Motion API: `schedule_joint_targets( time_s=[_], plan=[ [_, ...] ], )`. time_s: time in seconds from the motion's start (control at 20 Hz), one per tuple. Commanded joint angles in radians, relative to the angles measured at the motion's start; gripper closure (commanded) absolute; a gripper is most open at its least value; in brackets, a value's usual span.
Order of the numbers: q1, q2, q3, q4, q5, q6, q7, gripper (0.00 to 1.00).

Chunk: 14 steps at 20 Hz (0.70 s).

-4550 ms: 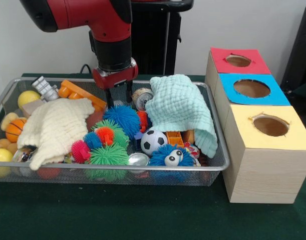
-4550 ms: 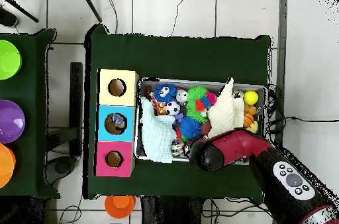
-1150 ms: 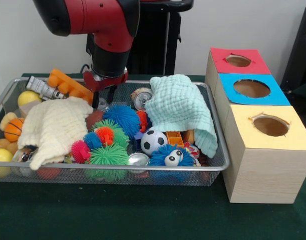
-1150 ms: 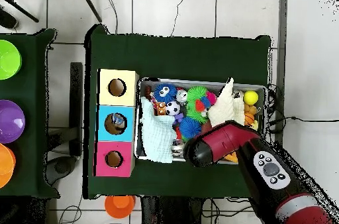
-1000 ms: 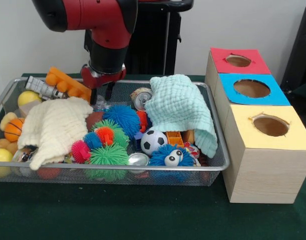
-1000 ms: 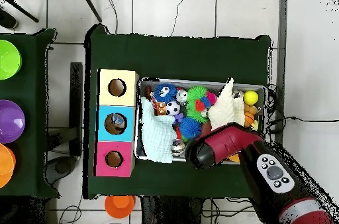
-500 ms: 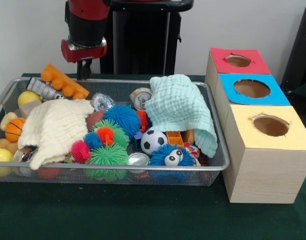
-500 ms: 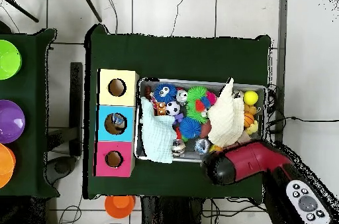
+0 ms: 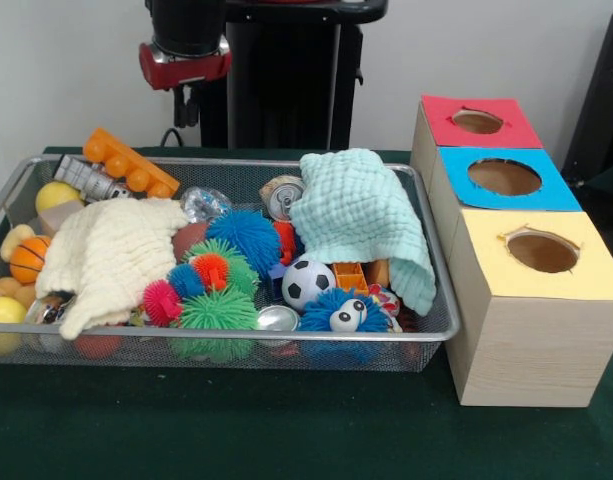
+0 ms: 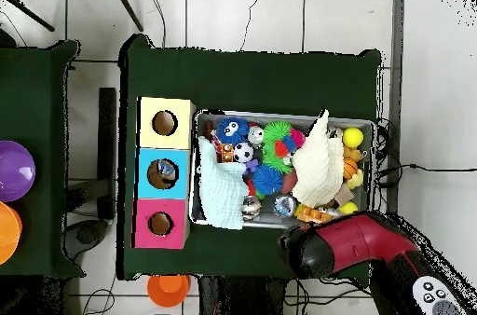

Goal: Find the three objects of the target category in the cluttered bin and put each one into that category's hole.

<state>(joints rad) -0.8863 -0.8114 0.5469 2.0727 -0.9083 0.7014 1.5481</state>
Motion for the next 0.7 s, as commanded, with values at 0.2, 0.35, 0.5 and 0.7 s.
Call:
schedule_joint_targets(
  time_s=[0.2,0.35,0.5,0.7],
  plan=[
    [0.012,0.052,0.115,-0.023,-0.026,-0.035,-0.191,1.00],
    [0.009,0.074,0.111,-0.058,-0.070,-0.065,-0.180,1.00],
    [0.012,0.104,0.100,-0.095,-0.139,-0.124,-0.148,1.00],
    [0.004,0.124,0.100,-0.108,-0.175,-0.157,-0.144,1.00]
  ],
)
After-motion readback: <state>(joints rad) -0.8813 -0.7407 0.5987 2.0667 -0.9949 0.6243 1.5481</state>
